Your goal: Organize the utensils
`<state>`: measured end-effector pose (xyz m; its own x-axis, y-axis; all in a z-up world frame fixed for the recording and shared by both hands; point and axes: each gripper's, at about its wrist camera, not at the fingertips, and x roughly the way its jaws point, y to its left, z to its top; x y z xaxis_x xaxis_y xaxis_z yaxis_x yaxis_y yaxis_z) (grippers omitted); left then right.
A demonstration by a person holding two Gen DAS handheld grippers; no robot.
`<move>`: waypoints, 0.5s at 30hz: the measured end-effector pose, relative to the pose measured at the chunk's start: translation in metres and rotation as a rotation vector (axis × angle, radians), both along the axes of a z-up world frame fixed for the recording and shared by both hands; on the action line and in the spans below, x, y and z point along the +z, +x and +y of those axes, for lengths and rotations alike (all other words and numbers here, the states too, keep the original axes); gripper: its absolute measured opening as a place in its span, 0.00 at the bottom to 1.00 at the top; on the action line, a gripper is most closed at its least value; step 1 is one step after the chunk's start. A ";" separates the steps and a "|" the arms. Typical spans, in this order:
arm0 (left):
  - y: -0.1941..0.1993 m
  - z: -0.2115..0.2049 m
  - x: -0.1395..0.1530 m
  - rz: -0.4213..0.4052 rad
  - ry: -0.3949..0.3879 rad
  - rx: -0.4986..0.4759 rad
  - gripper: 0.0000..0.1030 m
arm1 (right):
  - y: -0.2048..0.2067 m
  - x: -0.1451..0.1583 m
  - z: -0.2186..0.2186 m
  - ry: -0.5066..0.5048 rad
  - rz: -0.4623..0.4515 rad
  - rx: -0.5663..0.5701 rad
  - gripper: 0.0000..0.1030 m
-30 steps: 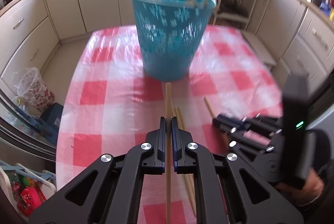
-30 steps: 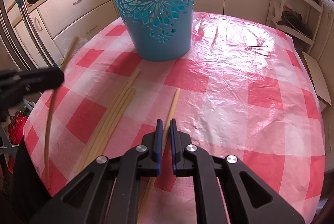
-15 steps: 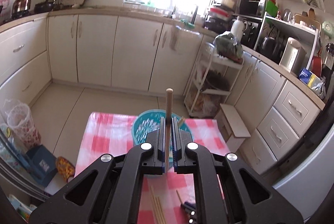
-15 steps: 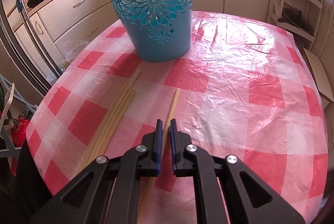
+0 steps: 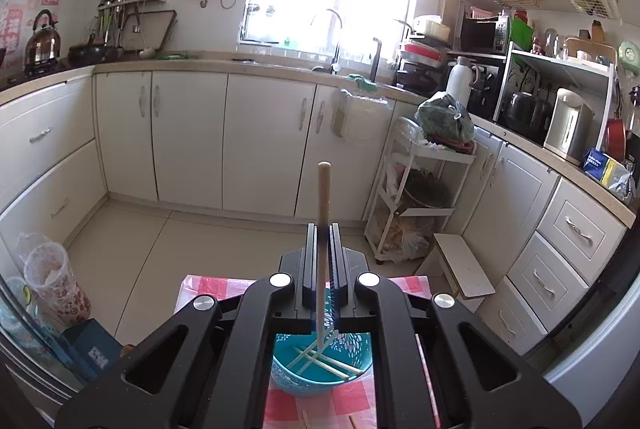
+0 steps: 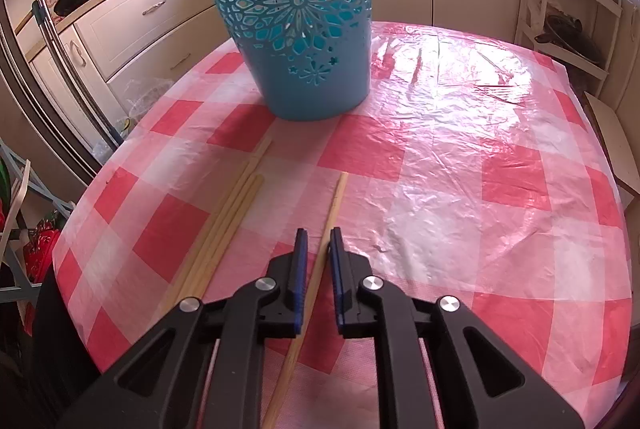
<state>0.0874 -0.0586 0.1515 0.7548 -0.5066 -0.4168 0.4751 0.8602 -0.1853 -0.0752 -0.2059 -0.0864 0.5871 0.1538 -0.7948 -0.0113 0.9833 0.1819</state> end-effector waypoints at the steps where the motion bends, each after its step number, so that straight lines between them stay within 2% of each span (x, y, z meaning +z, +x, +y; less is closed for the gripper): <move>1: 0.004 -0.003 -0.004 0.007 0.008 0.002 0.05 | 0.000 0.000 0.000 0.002 0.000 0.000 0.12; 7: 0.030 -0.019 -0.057 0.092 0.091 0.014 0.05 | 0.001 0.000 0.000 0.009 0.001 -0.001 0.12; 11: 0.043 -0.028 -0.105 0.205 0.162 0.027 0.05 | 0.002 -0.001 -0.004 0.037 0.004 -0.001 0.14; 13: 0.041 -0.027 -0.118 0.237 0.167 0.025 0.06 | 0.003 -0.001 -0.006 0.063 0.005 0.009 0.17; 15: 0.031 -0.023 -0.123 0.235 0.172 0.022 0.11 | 0.003 0.000 -0.006 0.063 0.006 0.009 0.17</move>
